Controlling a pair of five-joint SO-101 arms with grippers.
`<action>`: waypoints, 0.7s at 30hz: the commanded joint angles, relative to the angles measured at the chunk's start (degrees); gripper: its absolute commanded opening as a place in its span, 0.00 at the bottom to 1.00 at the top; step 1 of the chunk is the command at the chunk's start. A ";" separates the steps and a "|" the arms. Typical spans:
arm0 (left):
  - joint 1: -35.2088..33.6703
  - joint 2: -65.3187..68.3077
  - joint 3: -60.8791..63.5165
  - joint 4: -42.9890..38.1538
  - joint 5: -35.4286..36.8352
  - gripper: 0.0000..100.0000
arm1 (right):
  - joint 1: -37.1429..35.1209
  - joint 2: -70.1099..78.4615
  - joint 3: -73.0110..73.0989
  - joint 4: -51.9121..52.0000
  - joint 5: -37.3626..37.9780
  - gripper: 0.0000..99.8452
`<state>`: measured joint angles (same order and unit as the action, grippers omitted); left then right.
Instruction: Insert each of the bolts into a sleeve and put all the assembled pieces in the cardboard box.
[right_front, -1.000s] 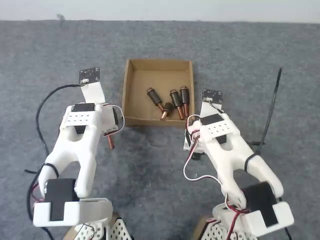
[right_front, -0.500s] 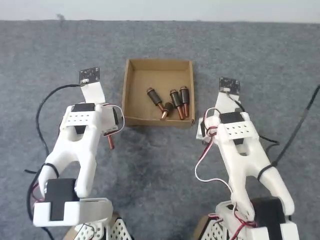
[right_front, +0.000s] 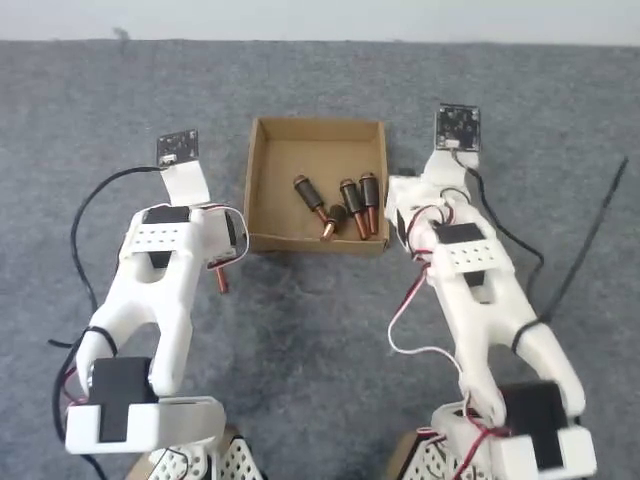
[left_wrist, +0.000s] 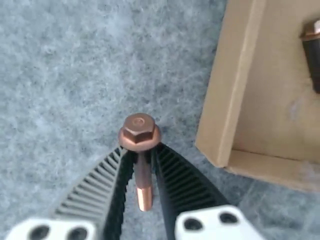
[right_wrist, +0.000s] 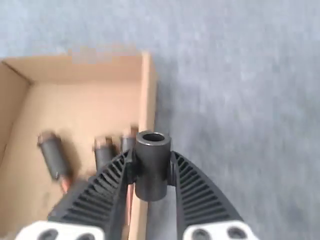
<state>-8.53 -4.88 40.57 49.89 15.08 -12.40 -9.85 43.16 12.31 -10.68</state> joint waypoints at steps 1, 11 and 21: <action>0.53 -0.26 -0.48 -1.32 -0.62 0.01 | 0.40 1.80 -1.23 -13.67 3.60 0.01; 0.53 -0.26 -0.48 -1.49 -0.62 0.01 | -1.10 17.36 -4.75 -51.82 6.15 0.01; 0.44 -0.26 -0.48 -1.49 -0.62 0.01 | -6.73 21.76 4.48 -71.43 6.59 0.01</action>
<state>-8.53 -4.88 40.57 49.89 15.08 -17.58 14.95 45.27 -54.07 -5.58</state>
